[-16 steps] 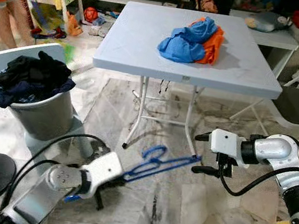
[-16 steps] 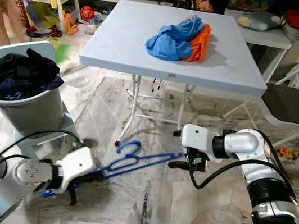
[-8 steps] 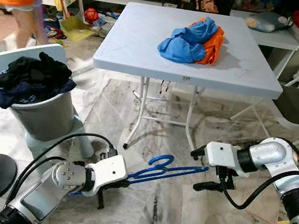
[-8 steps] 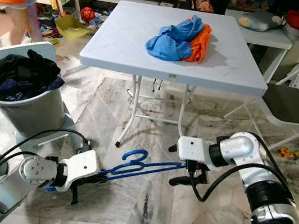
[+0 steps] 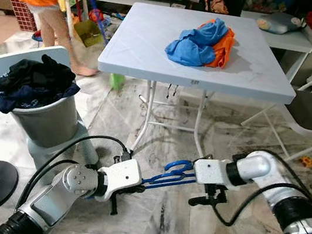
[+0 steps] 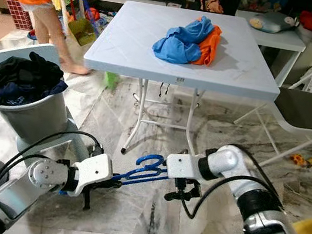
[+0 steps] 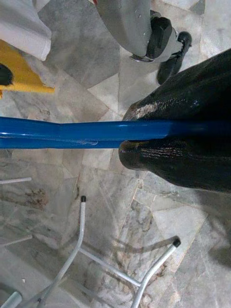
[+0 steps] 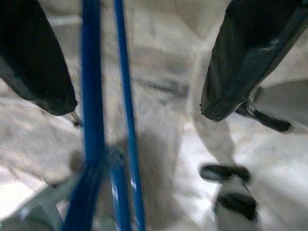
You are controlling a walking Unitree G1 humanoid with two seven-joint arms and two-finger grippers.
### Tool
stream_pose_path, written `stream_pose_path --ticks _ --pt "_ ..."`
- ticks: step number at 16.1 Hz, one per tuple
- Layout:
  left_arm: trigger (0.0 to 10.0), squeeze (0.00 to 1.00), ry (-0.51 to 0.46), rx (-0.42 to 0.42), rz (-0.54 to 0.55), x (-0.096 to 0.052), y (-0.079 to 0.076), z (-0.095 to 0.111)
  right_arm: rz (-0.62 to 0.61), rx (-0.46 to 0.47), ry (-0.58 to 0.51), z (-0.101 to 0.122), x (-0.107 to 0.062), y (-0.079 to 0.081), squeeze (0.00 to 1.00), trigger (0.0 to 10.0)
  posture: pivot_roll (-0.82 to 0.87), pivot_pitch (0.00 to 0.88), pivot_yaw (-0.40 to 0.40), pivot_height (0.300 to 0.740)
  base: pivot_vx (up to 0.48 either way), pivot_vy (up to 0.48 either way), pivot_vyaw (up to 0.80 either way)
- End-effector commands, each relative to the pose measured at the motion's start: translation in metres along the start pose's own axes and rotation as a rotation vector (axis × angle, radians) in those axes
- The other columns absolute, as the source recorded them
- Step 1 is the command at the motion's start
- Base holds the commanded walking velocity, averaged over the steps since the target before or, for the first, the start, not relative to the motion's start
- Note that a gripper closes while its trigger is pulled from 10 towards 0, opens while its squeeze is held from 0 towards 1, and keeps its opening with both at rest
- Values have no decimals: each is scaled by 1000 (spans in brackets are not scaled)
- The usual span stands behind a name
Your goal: Hang hanger
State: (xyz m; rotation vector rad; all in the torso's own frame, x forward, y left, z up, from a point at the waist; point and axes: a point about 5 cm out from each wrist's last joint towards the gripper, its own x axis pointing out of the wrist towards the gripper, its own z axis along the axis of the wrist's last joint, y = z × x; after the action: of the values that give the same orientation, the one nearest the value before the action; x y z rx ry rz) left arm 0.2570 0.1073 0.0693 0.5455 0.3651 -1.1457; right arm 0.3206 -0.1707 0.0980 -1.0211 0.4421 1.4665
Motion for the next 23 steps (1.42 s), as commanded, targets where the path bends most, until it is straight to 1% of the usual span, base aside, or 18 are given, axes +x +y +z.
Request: stream_pose_path --ticks 1,3,6,7,12,18,23 --pt "10000 0 -8 22 -12 1 1 4 -31 -46 34 3 -2 -9 0 0 -68 0 13 740 0 0 0" --pt "10000 0 -3 27 -17 2 0 3 -37 -51 95 -1 -4 -12 0 0 -67 0 10 740 0 0 0" --pt "10000 0 11 39 -19 1 0 0 -29 -69 118 -1 -6 -15 0 0 -68 0 11 740 0 0 0" --pt "10000 0 14 41 -19 1 0 0 -6 -83 142 -4 -8 -15 0 0 -70 0 10 740 0 0 0" --pt "10000 0 23 52 -17 3 0 -2 43 -75 145 -5 -15 -15 0 0 -74 0 11 740 0 0 0" --pt "10000 0 12 53 -8 7 2 0 67 -54 143 -8 -13 -11 0 0 -77 0 7 740 0 0 0" --pt "10000 0 13 57 -4 7 2 0 63 -35 145 -11 -13 -9 0 0 -76 0 8 740 0 0 0"
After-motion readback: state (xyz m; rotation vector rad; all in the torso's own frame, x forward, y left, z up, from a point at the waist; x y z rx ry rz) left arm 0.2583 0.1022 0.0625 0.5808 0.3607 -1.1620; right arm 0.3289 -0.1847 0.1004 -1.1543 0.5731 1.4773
